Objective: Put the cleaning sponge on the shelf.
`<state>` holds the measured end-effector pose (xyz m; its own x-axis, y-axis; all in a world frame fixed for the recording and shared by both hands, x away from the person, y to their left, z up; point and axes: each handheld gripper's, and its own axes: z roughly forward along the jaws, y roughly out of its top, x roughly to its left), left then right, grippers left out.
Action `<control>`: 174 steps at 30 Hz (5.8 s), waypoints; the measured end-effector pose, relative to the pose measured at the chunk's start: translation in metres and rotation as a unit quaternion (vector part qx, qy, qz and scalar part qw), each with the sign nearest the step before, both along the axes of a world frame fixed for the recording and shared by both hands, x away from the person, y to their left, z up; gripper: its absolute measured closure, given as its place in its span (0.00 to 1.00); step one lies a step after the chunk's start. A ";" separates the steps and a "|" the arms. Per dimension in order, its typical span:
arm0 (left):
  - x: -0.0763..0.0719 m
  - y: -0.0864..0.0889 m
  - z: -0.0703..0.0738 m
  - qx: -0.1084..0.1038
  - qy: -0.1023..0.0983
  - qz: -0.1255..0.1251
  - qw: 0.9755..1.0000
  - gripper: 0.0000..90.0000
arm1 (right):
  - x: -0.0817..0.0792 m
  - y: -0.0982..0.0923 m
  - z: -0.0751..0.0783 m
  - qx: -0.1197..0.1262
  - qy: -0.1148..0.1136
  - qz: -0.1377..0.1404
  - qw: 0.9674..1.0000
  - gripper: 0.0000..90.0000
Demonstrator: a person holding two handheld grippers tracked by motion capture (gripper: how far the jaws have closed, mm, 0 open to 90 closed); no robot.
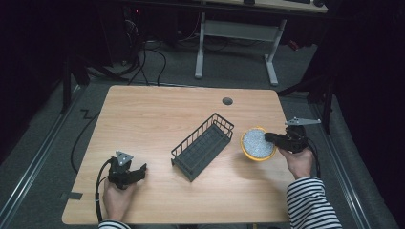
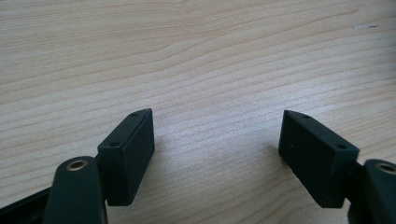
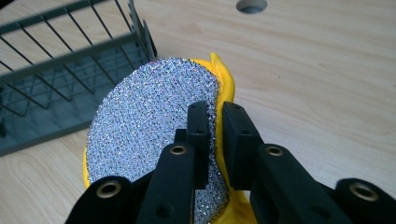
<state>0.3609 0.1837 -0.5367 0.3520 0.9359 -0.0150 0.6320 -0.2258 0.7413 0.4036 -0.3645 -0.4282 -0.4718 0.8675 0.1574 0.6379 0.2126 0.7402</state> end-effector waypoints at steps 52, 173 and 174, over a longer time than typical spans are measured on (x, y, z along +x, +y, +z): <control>0.001 -0.001 0.000 0.000 0.000 0.001 1.000 0.30 | 0.088 0.141 0.036 0.041 -0.029 0.121 0.991 0.91; 0.001 -0.001 0.000 0.001 0.000 0.001 1.000 0.30 | 0.005 0.038 0.045 0.030 -0.048 0.017 0.998 0.57; 0.001 -0.001 0.000 0.001 0.000 0.001 1.000 0.30 | 0.004 0.035 0.045 0.031 -0.046 0.015 0.998 0.57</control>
<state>0.3615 0.1829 -0.5367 0.3500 0.9367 -0.0128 0.6325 -0.2262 0.7408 0.4071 -0.3293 -0.3833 -0.5131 0.8423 0.1650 0.5602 0.1830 0.8079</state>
